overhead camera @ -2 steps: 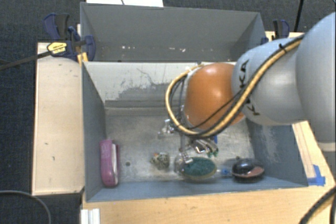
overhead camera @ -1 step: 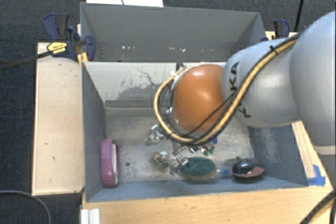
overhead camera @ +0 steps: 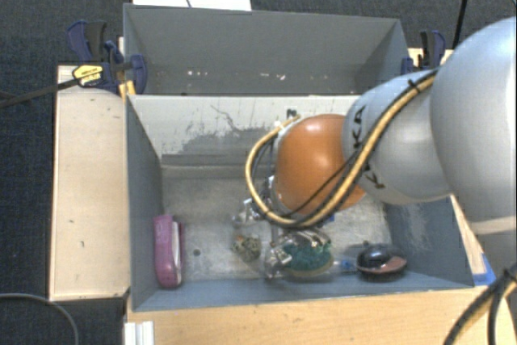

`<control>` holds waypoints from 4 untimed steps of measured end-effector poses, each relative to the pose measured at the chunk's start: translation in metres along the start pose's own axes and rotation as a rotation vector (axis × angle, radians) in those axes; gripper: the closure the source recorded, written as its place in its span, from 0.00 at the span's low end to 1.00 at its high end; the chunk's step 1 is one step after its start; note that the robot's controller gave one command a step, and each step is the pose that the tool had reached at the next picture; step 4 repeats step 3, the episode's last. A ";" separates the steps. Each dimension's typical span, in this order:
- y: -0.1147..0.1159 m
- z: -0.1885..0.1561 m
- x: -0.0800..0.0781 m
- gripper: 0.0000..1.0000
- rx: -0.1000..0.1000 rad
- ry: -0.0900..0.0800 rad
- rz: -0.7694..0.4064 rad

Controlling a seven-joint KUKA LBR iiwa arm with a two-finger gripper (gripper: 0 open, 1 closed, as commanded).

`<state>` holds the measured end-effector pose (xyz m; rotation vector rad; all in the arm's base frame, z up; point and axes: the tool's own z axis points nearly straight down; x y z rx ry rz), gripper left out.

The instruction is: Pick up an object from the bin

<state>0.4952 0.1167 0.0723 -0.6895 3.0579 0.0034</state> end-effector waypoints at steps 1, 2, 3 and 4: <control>0.000 -0.001 -0.001 0.00 0.000 0.002 0.002; 0.000 -0.002 -0.003 1.00 0.000 -0.004 0.004; 0.000 -0.026 -0.005 1.00 0.001 0.001 0.009; 0.000 -0.026 -0.005 1.00 0.001 0.001 0.009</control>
Offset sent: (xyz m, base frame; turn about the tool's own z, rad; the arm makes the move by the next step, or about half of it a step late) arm 0.0000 0.0000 0.0000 0.0000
